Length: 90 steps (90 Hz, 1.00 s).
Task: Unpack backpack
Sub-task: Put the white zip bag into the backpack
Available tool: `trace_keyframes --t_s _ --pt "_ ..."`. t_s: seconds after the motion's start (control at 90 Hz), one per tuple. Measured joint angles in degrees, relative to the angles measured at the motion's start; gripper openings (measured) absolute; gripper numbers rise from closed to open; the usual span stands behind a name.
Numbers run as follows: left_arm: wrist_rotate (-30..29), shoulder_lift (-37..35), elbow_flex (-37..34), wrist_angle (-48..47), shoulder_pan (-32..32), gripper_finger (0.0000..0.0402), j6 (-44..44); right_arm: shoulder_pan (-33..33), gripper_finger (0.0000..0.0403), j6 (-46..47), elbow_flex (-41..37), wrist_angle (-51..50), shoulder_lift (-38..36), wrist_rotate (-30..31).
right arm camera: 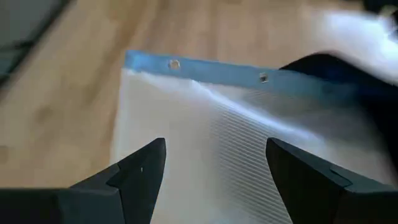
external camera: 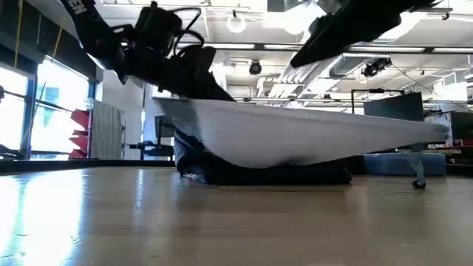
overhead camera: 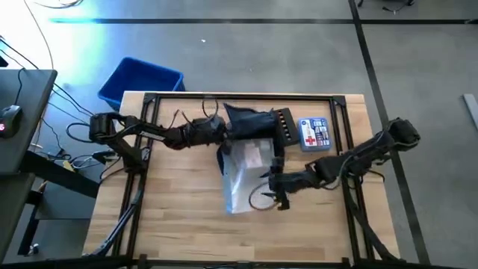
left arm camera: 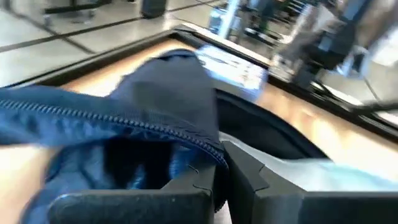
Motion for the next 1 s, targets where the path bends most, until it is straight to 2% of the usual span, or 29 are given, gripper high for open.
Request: trace_keyframes --t_s 0.056,0.189,0.289,0.389,0.689,0.878,1.0 --pt "-2.65 0.00 0.00 1.29 -3.11 0.0000 1.04 -0.80 0.0263 0.35 -0.84 1.75 1.63 -4.04" --pt "-6.11 -0.02 0.00 8.10 -9.29 0.0000 4.64 -1.12 0.0263 -0.37 0.14 3.82 8.23 -8.10" --pt "-6.14 -0.71 0.02 12.74 -12.23 0.0000 6.94 -1.27 0.0263 -1.79 2.79 1.55 13.27 -8.02" --pt "-6.29 -2.22 0.07 12.95 -14.04 0.0000 8.62 -1.72 0.0263 -1.76 6.17 -3.82 16.06 -8.24" --pt "-8.78 -2.75 0.09 11.30 -15.29 0.0000 10.40 1.19 0.0263 -0.93 15.35 -18.82 13.80 -5.66" --pt "-9.72 -2.75 0.09 9.99 -15.29 0.0000 10.45 3.70 0.0263 11.35 17.32 -35.60 11.92 -13.41" --pt "-9.87 -2.75 0.09 9.62 -15.29 0.0000 10.45 4.06 0.0253 16.48 14.22 -38.42 11.89 -14.24"
